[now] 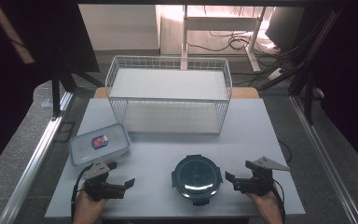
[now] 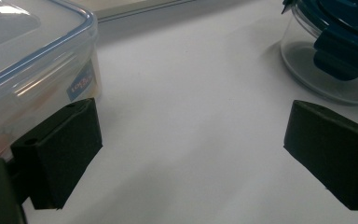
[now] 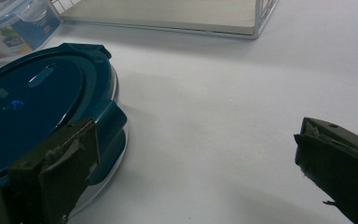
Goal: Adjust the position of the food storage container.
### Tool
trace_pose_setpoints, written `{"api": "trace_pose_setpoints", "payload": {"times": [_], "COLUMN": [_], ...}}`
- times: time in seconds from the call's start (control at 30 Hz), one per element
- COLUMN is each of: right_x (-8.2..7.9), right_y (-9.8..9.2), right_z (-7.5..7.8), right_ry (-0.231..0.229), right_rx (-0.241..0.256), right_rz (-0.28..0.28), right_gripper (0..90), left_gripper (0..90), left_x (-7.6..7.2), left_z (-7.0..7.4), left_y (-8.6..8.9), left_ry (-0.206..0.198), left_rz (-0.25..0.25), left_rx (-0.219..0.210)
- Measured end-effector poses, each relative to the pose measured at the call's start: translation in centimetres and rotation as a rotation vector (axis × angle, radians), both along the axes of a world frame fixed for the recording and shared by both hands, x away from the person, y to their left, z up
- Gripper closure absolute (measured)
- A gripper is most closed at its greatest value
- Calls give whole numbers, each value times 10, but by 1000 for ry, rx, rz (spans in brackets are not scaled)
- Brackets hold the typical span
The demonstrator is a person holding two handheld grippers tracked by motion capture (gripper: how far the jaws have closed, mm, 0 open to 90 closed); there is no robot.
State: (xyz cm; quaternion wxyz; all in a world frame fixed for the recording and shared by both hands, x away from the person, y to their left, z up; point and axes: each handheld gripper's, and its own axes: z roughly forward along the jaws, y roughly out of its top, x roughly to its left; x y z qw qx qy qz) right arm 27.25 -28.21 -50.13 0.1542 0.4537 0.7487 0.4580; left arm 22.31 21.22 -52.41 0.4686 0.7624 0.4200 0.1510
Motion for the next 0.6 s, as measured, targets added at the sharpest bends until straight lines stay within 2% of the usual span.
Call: {"api": "trace_pose_setpoints", "payload": {"times": [0.2,0.4,0.47,0.5,0.53,0.57,0.6], "right_x": [0,-2,-5,-5,-6,-9,-9], "right_y": [2,6,10,10,12,15,15], "right_z": [3,12,20,20,22,27,27], "right_ry": [5,12,-2,-2,-6,-8,-8], "right_rx": [-4,-28,-50,-50,-56,-59,-59], "right_rz": [9,41,57,57,62,79,79], "right_gripper": [0,10,109,109,158,283,283], "left_gripper": [42,46,47,47,47,48,48], "left_x": [-1,-1,-1,-1,-1,-1,-1], "left_z": [-1,-1,-1,-2,-2,-2,-2], "left_y": [-2,-2,-2,-3,-3,-3,-3], "left_ry": [2,3,6,8,8,7,7], "left_rz": [-9,-7,-9,-10,-10,-9,-9], "left_rx": [23,20,25,27,29,28,28]}}
